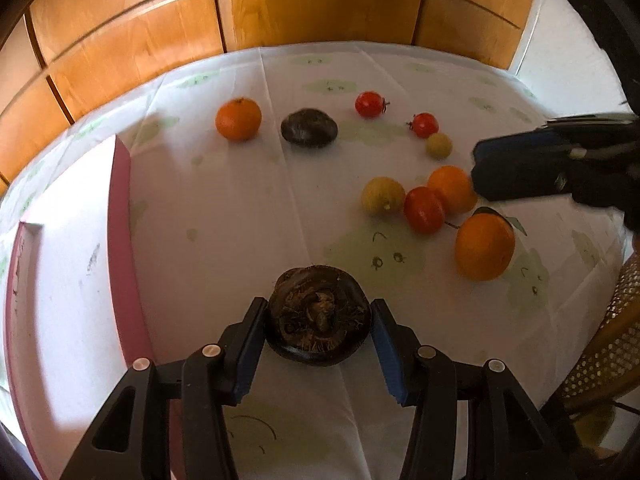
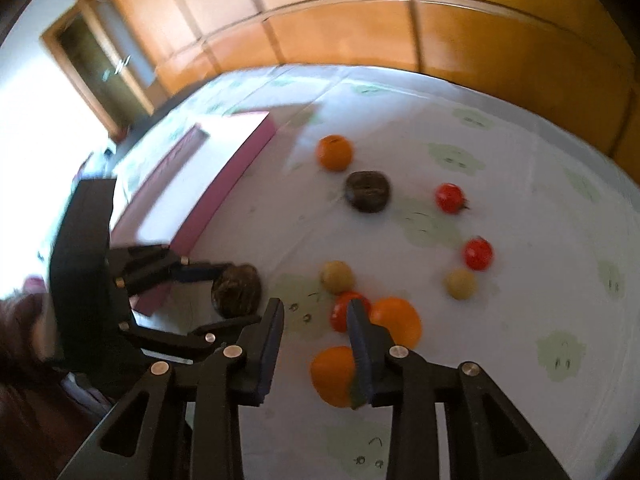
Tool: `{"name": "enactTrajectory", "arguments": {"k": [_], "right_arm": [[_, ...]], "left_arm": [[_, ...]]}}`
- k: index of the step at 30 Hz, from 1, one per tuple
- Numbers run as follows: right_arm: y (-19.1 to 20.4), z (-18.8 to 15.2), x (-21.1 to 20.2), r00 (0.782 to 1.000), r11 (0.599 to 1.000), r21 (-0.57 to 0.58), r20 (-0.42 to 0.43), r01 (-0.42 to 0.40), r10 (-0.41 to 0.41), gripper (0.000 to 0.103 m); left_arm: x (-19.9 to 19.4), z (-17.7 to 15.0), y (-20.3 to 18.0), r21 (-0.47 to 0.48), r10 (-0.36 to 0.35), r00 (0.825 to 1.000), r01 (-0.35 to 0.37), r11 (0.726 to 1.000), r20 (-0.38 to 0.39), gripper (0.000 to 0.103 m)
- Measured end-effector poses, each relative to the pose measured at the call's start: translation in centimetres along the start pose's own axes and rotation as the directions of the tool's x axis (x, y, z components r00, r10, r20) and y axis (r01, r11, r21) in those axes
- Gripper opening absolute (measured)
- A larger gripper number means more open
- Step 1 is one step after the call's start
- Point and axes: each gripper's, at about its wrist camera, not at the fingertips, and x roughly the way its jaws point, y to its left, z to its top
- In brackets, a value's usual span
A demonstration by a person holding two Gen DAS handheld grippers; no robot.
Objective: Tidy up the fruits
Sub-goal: 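Carry the dark brown fruit into the tray and open the left gripper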
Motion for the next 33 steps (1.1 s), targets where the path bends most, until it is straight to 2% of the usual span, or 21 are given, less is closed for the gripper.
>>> {"name": "enactTrajectory", "arguments": {"k": [4, 9, 12, 15, 20, 25, 30, 33], "right_arm": [[1.4, 0.3, 2.2, 0.992, 0.985, -0.137, -0.058, 0.102, -0.111, 0.033], [1.3, 0.3, 4.2, 0.972, 0.953, -0.240, -0.100, 0.186, -0.214, 0.033], [0.7, 0.2, 4.2, 0.974, 0.956, -0.231, -0.091, 0.181, -0.206, 0.033], [0.5, 0.0, 3.8, 0.977, 0.958, -0.224, -0.079, 0.178, -0.200, 0.027], [0.6, -0.2, 3.5, 0.977, 0.957, -0.232, -0.074, 0.176, -0.198, 0.027], [0.8, -0.2, 3.3, 0.975, 0.951, -0.246, -0.077, 0.185, -0.210, 0.027], [1.0, -0.3, 3.6, 0.966, 0.936, -0.276, -0.075, 0.218, -0.247, 0.027], [0.9, -0.3, 3.6, 0.962, 0.932, -0.281, -0.078, 0.230, -0.261, 0.027]], "left_arm": [[-0.3, 0.0, 0.1, -0.007, -0.006, 1.000, 0.006, 1.000, 0.000, 0.052], [0.0, -0.1, 0.1, -0.012, -0.008, 1.000, 0.008, 1.000, 0.013, 0.052], [-0.3, -0.3, 0.3, -0.020, -0.017, 1.000, 0.017, 1.000, 0.021, 0.052], [-1.2, -0.2, 0.9, -0.042, -0.031, 0.999, 0.033, 0.999, 0.038, 0.052], [-5.3, 0.8, 4.3, -0.146, -0.061, 0.987, 0.083, 0.986, 0.149, 0.052], [-7.8, 1.8, 10.3, -0.287, 0.028, 0.981, 0.029, 0.957, 0.193, 0.052], [-6.3, 2.4, 15.8, -0.373, 0.143, 0.982, -0.087, 0.924, 0.125, 0.052], [-4.5, 2.8, 18.4, -0.419, 0.173, 0.982, -0.124, 0.900, 0.079, 0.052]]}}
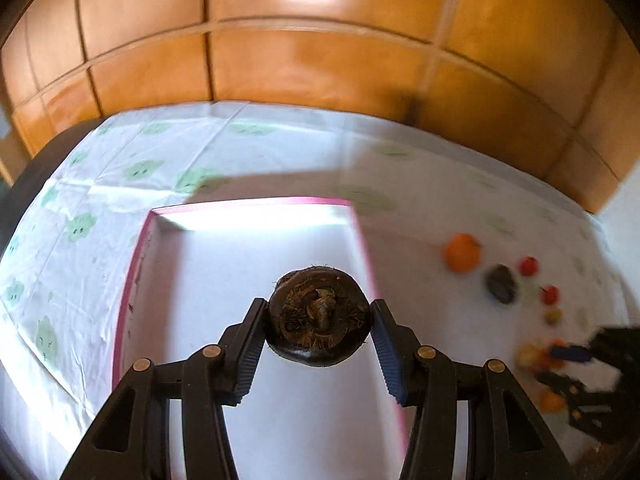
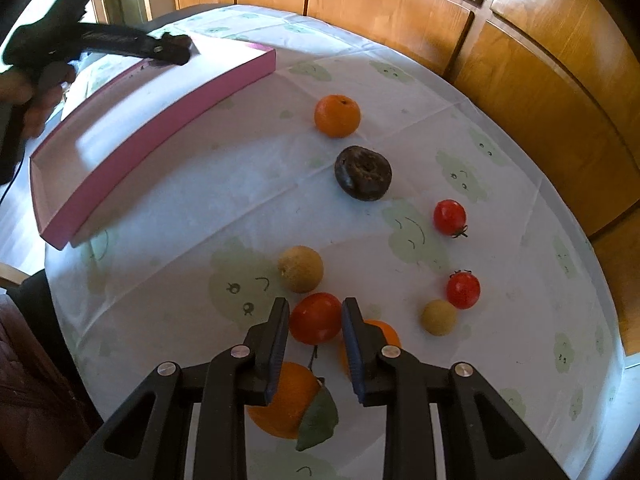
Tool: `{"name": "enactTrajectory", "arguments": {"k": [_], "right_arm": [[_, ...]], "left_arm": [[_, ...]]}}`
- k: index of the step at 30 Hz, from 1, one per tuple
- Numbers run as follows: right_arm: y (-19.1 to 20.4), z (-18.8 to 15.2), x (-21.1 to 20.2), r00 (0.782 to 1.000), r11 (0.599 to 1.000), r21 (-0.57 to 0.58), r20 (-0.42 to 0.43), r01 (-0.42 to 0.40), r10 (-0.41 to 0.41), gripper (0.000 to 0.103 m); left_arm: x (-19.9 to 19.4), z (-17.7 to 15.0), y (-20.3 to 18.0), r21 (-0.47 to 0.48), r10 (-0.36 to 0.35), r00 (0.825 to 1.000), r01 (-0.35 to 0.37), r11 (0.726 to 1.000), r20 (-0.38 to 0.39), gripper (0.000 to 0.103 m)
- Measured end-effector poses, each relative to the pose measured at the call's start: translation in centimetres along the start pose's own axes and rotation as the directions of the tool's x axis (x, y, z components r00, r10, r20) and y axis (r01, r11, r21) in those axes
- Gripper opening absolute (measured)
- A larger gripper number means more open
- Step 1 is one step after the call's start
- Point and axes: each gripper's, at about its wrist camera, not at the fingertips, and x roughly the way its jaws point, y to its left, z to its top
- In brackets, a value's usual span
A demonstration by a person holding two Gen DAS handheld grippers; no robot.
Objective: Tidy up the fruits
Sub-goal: 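Carry the dark brown fruit into the tray and open the left gripper, then grasp the red tomato with the right gripper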
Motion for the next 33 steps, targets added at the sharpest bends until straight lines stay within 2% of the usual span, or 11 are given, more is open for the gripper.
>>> {"name": "enactTrajectory", "arguments": {"k": [8, 11, 13, 16, 19, 23, 30, 33], "right_arm": [[0.1, 0.1, 0.0, 1.000, 1.000, 0.004, 0.006, -0.002, 0.002, 0.026], [-0.1, 0.2, 0.1, 1.000, 1.000, 0.011, 0.006, -0.010, 0.010, 0.026], [-0.2, 0.2, 0.0, 1.000, 1.000, 0.016, 0.009, -0.015, 0.014, 0.026], [-0.4, 0.2, -0.2, 1.000, 0.999, 0.026, 0.015, -0.022, 0.022, 0.023], [-0.8, 0.2, -0.5, 0.999, 0.998, 0.051, 0.028, -0.037, 0.036, 0.018], [-1.4, 0.3, -1.1, 0.997, 0.995, 0.084, 0.054, -0.061, 0.056, 0.018], [-1.7, 0.3, -1.4, 0.995, 0.993, 0.096, 0.068, -0.074, 0.068, 0.012], [-1.8, 0.3, -1.4, 0.991, 0.986, 0.106, 0.058, -0.127, 0.122, 0.012]], "left_arm": [[4.8, 2.6, 1.0, -0.074, 0.030, 0.998, -0.034, 0.997, -0.058, 0.052], [4.8, 3.1, 0.8, -0.074, 0.034, 0.998, -0.038, 0.997, -0.049, 0.056], [4.4, 3.0, 0.8, -0.081, 0.031, 0.999, -0.034, 0.996, -0.031, 0.062], [3.5, 2.7, 0.8, -0.092, 0.047, 0.999, -0.048, 0.995, -0.011, 0.064], [2.1, 1.5, 0.5, -0.085, 0.088, 0.996, -0.086, 0.993, 0.010, 0.064], [0.1, -0.5, 0.1, -0.091, 0.104, 0.994, -0.100, 0.991, 0.038, 0.064], [-2.0, -3.8, -1.1, -0.077, 0.085, 0.995, -0.082, 0.994, 0.043, 0.064], [-2.7, -4.6, -1.6, -0.069, 0.074, 0.996, -0.070, 0.995, 0.052, 0.065]]}}
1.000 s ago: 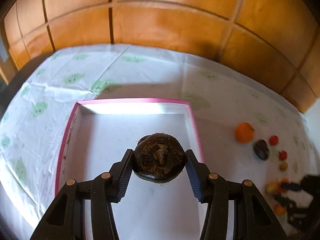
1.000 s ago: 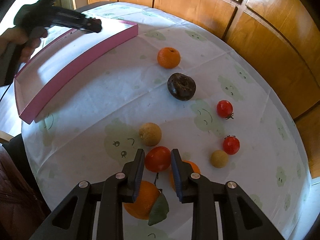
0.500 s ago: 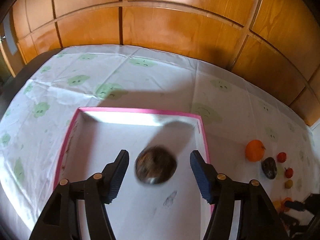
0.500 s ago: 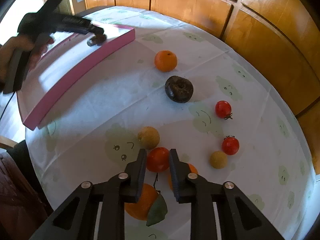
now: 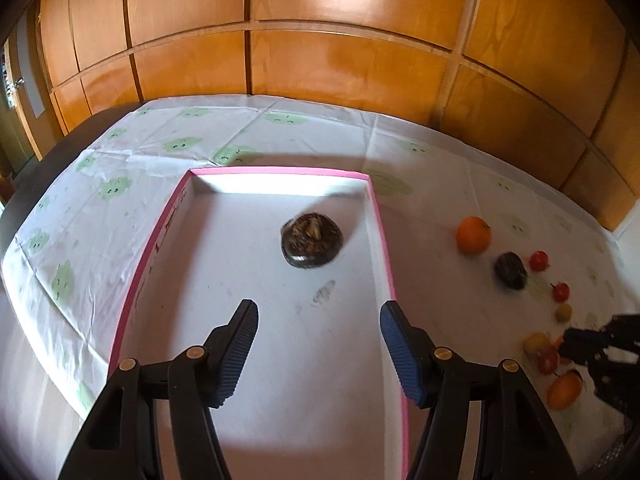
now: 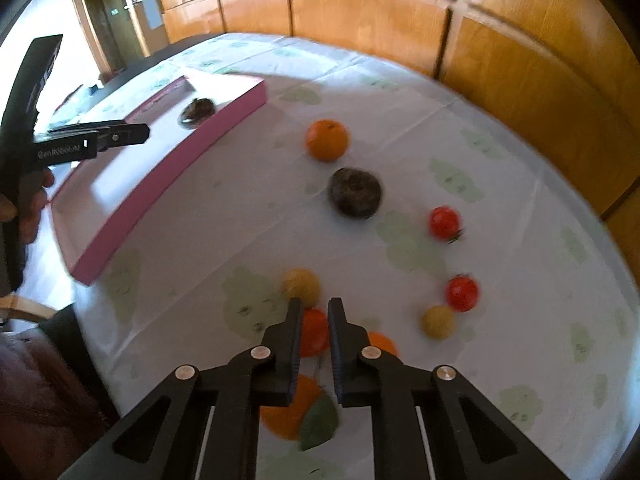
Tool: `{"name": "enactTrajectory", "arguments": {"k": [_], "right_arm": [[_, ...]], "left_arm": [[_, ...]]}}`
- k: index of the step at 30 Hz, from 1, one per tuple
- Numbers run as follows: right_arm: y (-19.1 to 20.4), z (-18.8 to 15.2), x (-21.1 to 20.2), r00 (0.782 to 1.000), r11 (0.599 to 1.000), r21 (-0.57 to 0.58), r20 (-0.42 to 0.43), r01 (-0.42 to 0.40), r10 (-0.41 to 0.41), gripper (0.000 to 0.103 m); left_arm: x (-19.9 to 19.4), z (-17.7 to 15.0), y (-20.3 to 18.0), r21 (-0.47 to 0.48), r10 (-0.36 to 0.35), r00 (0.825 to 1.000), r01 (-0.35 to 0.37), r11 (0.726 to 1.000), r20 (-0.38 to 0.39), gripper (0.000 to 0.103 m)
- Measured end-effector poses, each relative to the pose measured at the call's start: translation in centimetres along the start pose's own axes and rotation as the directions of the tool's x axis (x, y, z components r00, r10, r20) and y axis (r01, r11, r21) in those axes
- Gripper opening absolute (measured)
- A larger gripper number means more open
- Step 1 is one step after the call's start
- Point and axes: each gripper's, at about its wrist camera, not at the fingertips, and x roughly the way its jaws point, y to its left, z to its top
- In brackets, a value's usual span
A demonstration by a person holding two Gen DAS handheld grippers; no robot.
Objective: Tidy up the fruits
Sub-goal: 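Grasp the red tomato with the right gripper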
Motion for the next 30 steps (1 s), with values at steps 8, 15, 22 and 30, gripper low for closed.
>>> {"name": "enactTrajectory", "arguments": {"k": [8, 15, 22, 30], "right_arm": [[0.4, -0.3, 0.9, 0.998, 0.999, -0.023, -0.045, 0.032, -0.033, 0.025], [0.8, -0.7, 1.9, 0.996, 0.996, -0.061, -0.065, 0.064, -0.068, 0.030], [2.1, -0.8, 3.1, 0.991, 0.989, -0.116, -0.090, 0.091, -0.101, 0.027], [1.8, -1.0, 2.9, 0.991, 0.989, -0.103, -0.080, 0.102, -0.110, 0.026]], "left_arm": [[-1.0, -1.0, -0.7, 0.021, -0.024, 1.000, 0.024, 1.000, 0.001, 0.065], [-1.5, -1.5, -1.1, 0.038, -0.033, 0.999, 0.033, 0.999, 0.011, 0.065], [-1.6, -1.9, -0.9, 0.037, -0.037, 0.999, 0.037, 0.999, 0.006, 0.066], [-1.7, -2.6, -0.6, 0.051, -0.007, 1.000, 0.006, 0.999, 0.013, 0.066]]}}
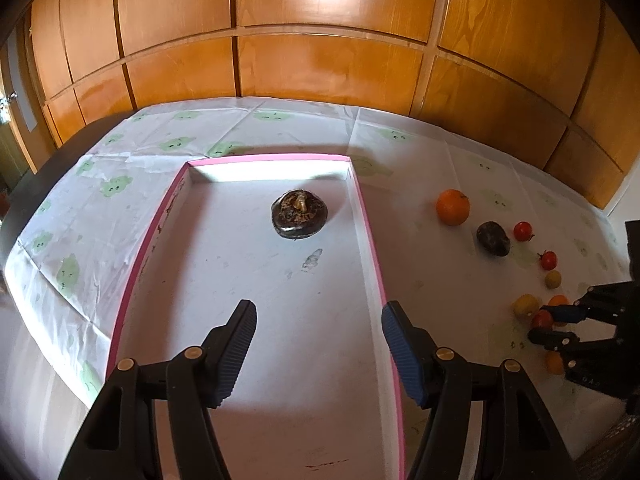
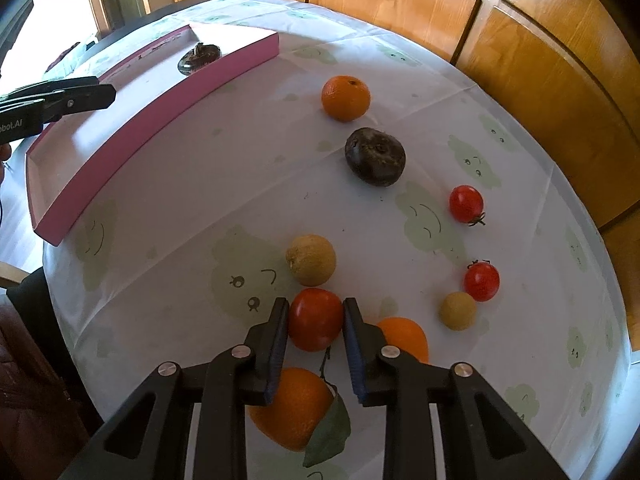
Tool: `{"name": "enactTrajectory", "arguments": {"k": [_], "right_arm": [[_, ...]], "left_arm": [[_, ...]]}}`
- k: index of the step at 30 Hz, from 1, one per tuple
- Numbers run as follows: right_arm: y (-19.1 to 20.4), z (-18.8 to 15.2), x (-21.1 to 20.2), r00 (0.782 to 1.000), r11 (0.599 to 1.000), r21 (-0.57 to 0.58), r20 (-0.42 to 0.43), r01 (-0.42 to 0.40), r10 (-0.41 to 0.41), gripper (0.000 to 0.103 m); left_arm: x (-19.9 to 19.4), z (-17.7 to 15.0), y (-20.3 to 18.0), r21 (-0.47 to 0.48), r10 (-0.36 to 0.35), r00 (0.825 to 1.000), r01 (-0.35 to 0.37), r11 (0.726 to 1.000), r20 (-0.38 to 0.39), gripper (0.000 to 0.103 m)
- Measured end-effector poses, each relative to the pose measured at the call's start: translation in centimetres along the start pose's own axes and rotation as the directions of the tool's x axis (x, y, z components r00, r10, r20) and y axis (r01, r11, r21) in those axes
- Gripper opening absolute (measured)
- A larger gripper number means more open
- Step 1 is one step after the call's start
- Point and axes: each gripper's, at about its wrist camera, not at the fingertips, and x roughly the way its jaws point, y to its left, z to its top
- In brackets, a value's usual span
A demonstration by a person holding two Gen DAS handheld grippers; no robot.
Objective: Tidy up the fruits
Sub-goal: 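Grasp the red tomato with the right gripper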
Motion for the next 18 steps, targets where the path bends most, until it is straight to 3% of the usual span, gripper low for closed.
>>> {"name": "enactTrajectory", "arguments": {"k": [6, 18], "right_arm": [[-0.2, 0.0, -0.5, 1.000, 0.999, 0.031, 0.005, -0.025, 0.025, 0.026], [-2.3, 0.4, -3.1, 0.991, 0.987, 0.135, 0.115, -0.084, 0.069, 0.026]], "left_arm": [[0.0, -0.3, 0.4, -0.009, 0.018, 1.000, -0.018, 1.000, -0.002, 0.071], [-0.2, -0.6, 0.7, -0.017, 0.032, 0.999, -0.032, 0.999, 0.007, 0.075]]}}
